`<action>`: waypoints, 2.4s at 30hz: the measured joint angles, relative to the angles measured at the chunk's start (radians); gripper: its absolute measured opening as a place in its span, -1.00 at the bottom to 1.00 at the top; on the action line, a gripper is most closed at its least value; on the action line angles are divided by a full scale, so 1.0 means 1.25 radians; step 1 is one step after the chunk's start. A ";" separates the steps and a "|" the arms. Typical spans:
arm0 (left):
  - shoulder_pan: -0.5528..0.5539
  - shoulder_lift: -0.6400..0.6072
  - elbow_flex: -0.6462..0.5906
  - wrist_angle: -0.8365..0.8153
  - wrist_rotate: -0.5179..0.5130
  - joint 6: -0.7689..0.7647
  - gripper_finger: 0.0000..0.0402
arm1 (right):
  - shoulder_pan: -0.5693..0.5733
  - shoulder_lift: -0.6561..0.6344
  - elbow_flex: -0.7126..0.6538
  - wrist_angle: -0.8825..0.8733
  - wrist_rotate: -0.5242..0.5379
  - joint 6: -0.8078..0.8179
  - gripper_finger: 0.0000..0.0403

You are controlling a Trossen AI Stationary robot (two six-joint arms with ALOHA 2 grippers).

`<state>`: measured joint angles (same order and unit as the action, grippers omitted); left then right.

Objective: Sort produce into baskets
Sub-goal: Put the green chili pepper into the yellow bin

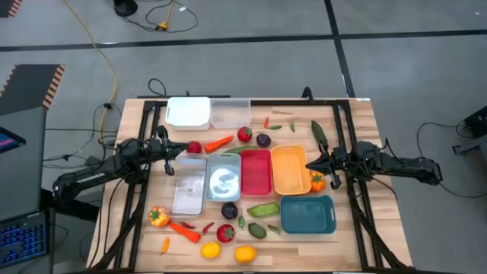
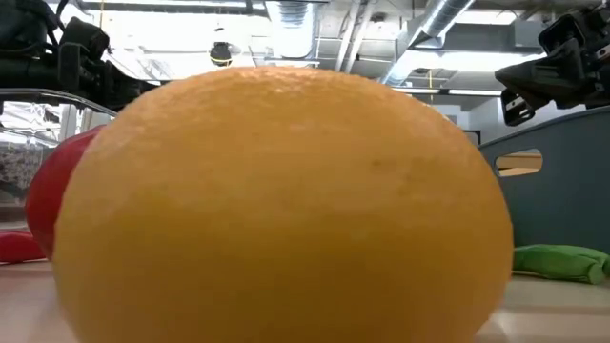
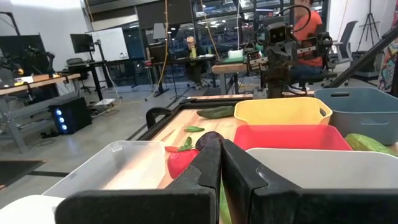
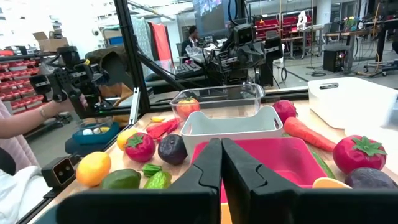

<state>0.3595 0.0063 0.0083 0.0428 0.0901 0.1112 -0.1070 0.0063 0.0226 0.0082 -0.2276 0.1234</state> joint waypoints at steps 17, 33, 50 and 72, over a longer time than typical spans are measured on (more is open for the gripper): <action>0.000 0.000 0.000 0.000 0.000 -0.002 -1.00 | 0.001 0.000 -0.001 0.025 0.000 0.025 -0.77; 0.000 0.000 0.000 0.000 0.000 -0.002 -1.00 | 0.000 0.000 -0.003 0.062 0.015 0.111 0.36; 0.000 0.000 0.000 0.000 0.000 -0.002 -1.00 | 0.000 0.000 0.152 -0.110 0.099 0.111 0.56; 0.000 0.000 0.000 0.000 0.000 -0.002 -1.00 | -0.082 0.395 0.523 -0.498 0.621 0.203 0.56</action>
<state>0.3595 0.0063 0.0086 0.0423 0.0898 0.1083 -0.2091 0.4996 0.6767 -0.6141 0.5491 0.3772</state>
